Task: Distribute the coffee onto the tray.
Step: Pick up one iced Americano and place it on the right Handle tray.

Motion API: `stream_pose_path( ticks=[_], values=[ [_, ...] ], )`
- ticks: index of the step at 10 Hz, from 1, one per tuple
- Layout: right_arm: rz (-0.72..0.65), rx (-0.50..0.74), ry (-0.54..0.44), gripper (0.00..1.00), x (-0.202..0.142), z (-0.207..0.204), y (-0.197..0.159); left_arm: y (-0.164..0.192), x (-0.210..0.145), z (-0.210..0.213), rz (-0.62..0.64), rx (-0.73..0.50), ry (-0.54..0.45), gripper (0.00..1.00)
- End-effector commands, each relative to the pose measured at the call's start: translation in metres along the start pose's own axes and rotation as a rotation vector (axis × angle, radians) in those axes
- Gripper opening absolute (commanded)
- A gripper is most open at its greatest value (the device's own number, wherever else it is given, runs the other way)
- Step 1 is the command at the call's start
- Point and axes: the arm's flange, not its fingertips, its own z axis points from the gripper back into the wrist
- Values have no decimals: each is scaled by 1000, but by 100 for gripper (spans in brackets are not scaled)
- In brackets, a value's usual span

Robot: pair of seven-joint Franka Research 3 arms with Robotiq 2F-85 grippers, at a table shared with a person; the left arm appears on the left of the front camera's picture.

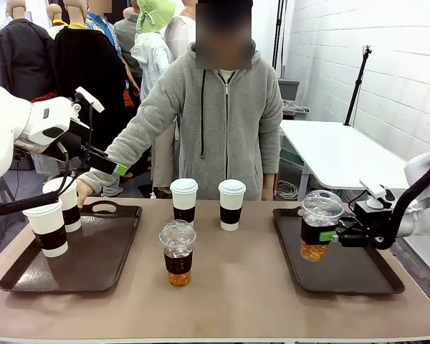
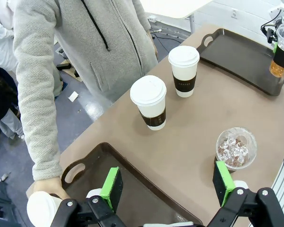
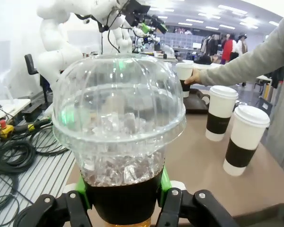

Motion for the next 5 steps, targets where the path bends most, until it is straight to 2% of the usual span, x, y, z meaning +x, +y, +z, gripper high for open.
stream_pose_path(
  ticks=[1,2,5],
  values=[
    [-1,16,-24,61,-2,6,-12,1,-1,0,4,3,2,100],
    [0,0,0,61,0,0,0,1,-1,0,4,3,2,100],
    [0,0,0,61,0,0,0,1,-1,0,4,3,2,100]
  ],
)
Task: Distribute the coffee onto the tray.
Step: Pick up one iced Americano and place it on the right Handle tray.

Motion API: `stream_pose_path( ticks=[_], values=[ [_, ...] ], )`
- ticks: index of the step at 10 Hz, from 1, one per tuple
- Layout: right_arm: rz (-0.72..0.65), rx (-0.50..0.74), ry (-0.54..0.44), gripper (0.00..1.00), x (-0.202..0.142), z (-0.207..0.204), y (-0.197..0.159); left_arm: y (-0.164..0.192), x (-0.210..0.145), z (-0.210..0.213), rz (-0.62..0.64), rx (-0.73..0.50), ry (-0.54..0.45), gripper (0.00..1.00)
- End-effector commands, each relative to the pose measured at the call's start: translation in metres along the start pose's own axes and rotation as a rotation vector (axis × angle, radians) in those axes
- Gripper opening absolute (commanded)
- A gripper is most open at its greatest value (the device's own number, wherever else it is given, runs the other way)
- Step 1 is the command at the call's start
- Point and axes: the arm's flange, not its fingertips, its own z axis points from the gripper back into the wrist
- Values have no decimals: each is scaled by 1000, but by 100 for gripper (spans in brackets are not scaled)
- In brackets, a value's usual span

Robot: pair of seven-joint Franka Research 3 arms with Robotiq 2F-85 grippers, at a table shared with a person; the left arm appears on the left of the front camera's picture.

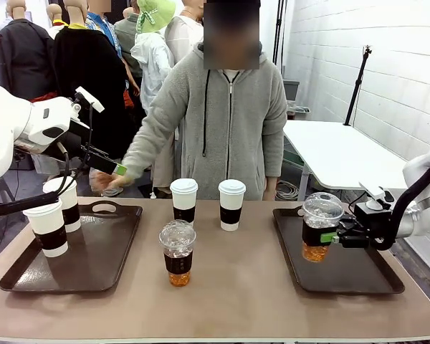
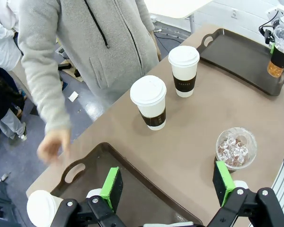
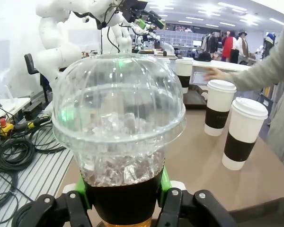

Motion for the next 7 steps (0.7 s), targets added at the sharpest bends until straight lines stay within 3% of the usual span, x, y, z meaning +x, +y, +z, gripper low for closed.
stream_pose_path(
  ticks=[1,7],
  values=[
    [10,2,-3,61,7,-3,5,1,-1,0,4,3,2,100],
    [27,-100,31,61,-18,13,-74,1,-1,0,4,3,2,100]
  ],
)
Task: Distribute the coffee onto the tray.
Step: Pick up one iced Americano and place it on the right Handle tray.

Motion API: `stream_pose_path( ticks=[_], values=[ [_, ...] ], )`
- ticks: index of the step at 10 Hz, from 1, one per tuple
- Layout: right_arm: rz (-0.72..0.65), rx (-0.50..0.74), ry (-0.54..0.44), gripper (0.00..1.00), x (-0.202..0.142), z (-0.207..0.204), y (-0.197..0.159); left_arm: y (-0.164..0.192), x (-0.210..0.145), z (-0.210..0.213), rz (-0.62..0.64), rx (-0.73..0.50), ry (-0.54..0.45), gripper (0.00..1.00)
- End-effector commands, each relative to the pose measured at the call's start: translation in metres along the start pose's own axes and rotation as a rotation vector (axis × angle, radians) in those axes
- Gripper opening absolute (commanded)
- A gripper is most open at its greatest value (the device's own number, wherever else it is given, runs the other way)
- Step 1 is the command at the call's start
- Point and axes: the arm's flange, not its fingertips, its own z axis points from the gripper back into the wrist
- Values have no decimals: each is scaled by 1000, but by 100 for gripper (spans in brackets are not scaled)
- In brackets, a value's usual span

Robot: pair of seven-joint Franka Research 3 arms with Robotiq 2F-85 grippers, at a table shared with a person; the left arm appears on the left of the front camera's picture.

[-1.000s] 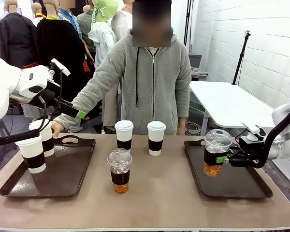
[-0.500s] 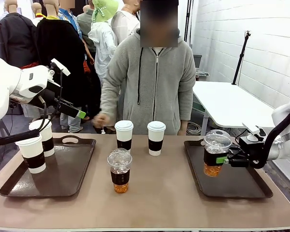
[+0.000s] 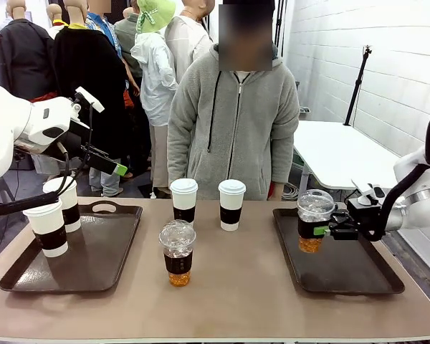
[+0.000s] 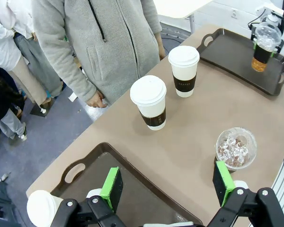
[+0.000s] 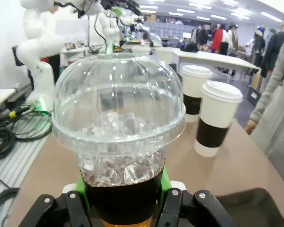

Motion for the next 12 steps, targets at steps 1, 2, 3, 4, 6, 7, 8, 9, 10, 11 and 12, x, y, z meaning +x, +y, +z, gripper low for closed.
stream_pose_path(
  ticks=[1,2,3,4,6,7,8,9,10,11,12],
  values=[
    [22,-51,-22,61,-8,-1,-29,1,-1,0,4,3,2,100],
    [40,-60,-20,61,-17,2,-42,1,-1,0,4,3,2,100],
    [49,-64,-14,61,-27,3,-51,1,-1,0,4,3,2,100],
    [58,-57,-44,61,-38,5,-57,1,-1,0,4,3,2,100],
    [64,-76,-72,61,-57,7,-67,1,-1,0,4,3,2,100],
    [59,-94,-87,61,-64,8,-72,1,-1,0,4,3,2,100],
    [61,-104,-102,61,-69,10,-75,1,-1,0,4,3,2,100],
    [56,-111,-109,61,-73,10,-78,1,-1,0,4,3,2,100],
    [44,-114,-116,61,-78,10,-83,1,-1,0,4,3,2,100],
    [36,-111,-118,61,-77,8,-86,1,-1,0,4,3,2,100],
    [25,-114,-112,61,-78,7,-87,1,-1,0,4,3,2,100]
  ],
)
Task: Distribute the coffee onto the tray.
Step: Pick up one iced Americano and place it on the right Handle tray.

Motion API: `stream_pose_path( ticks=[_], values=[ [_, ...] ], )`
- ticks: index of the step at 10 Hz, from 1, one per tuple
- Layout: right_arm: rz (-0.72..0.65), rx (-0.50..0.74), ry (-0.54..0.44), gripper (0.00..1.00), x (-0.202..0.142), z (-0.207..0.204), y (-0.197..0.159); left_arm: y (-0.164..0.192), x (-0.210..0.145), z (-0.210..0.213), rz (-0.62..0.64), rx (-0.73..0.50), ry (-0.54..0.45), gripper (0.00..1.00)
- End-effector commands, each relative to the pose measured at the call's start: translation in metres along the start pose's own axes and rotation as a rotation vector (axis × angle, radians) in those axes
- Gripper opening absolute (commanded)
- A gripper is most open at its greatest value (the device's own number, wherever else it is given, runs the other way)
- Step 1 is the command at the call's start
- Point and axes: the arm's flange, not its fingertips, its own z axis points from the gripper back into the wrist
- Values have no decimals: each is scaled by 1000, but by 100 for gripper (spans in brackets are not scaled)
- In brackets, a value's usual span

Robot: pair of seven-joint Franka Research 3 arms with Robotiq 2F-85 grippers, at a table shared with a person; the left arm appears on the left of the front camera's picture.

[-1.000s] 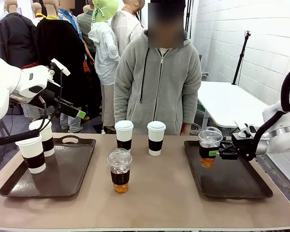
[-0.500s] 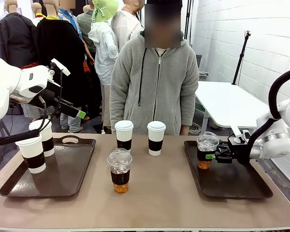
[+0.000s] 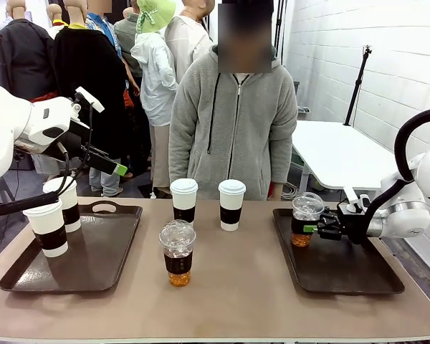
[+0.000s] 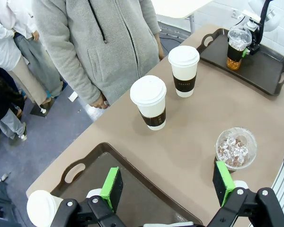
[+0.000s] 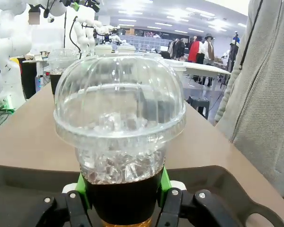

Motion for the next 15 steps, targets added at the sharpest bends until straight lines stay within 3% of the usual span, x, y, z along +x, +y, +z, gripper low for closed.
stream_pose_path(
  ticks=[1,2,3,4,5,15],
  values=[
    [-24,-13,-10,61,0,-3,-8,1,-1,0,4,3,1,100],
    [-28,-12,0,61,0,-3,-6,1,-1,0,4,3,1,100],
    [-40,-2,3,72,3,-3,-4,1,-1,0,4,3,1,100],
    [-54,2,2,92,5,-3,-2,1,-1,0,4,3,1,100],
    [-67,2,1,100,6,-3,-1,1,-1,0,4,3,1,100],
    [-153,-102,20,100,11,56,43,1,-1,0,4,3,1,100]
  ],
)
